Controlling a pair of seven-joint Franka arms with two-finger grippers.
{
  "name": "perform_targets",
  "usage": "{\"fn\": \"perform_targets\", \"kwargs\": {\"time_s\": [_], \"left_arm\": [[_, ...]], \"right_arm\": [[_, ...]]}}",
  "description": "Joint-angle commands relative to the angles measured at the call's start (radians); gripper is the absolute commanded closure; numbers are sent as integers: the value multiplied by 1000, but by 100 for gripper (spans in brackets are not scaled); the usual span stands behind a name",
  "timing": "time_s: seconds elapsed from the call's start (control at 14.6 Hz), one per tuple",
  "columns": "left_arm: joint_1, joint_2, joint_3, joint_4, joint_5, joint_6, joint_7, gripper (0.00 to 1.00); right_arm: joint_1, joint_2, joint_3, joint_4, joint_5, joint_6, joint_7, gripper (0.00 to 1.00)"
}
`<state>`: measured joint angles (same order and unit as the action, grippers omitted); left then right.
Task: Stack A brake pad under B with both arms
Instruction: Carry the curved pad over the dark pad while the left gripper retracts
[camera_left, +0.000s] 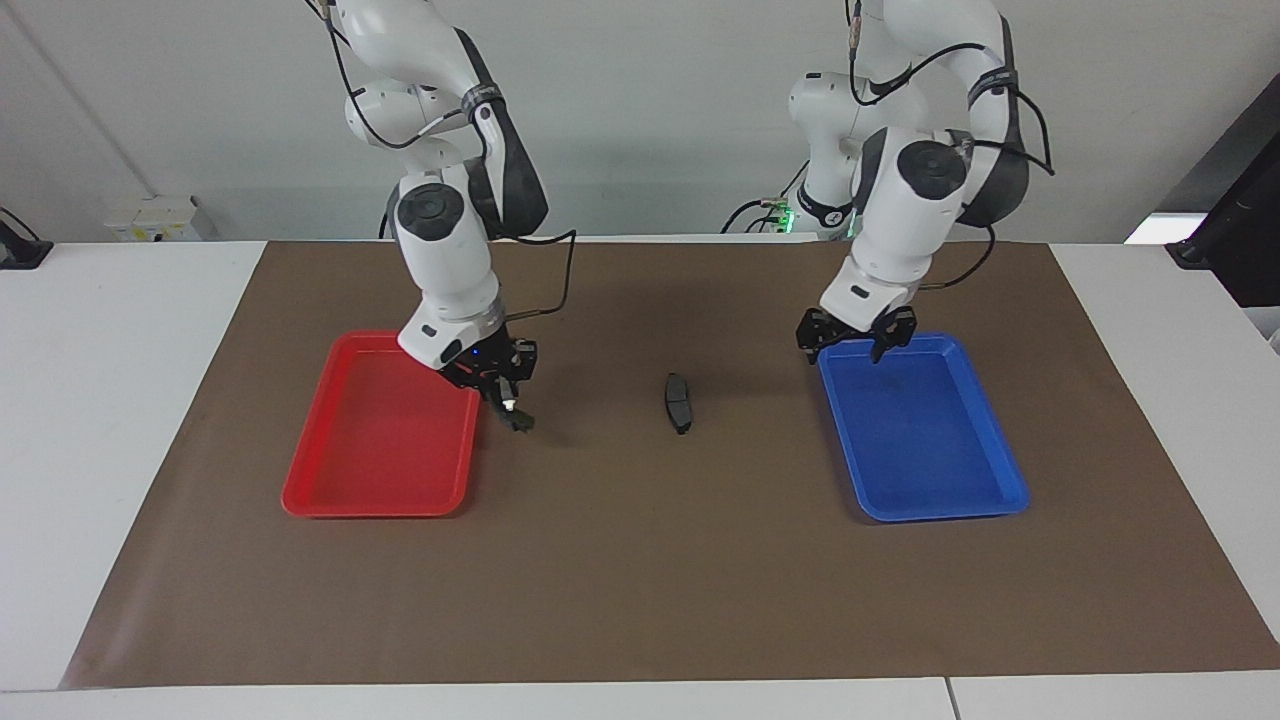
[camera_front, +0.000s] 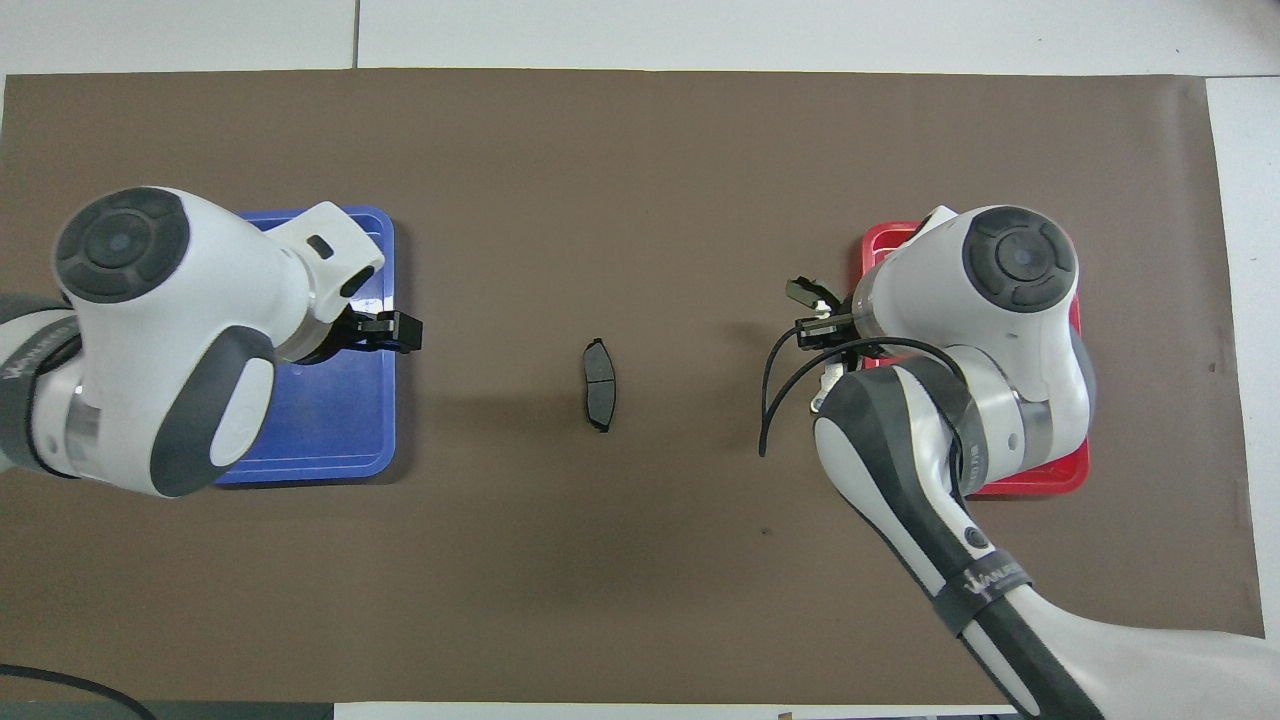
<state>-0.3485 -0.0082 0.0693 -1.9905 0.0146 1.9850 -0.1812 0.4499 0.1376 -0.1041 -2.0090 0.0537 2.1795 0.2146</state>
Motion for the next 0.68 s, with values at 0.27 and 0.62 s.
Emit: {"fn": "perform_targets", "kwargs": {"time_s": [0.27, 0.62], "left_arm": [[245, -84, -9, 111, 7, -193, 193, 1], [315, -50, -9, 252, 8, -327, 289, 1]], "right_arm": [[217, 222, -5, 277, -5, -12, 291, 100], [300, 326, -5, 334, -5, 86, 339, 100]]}}
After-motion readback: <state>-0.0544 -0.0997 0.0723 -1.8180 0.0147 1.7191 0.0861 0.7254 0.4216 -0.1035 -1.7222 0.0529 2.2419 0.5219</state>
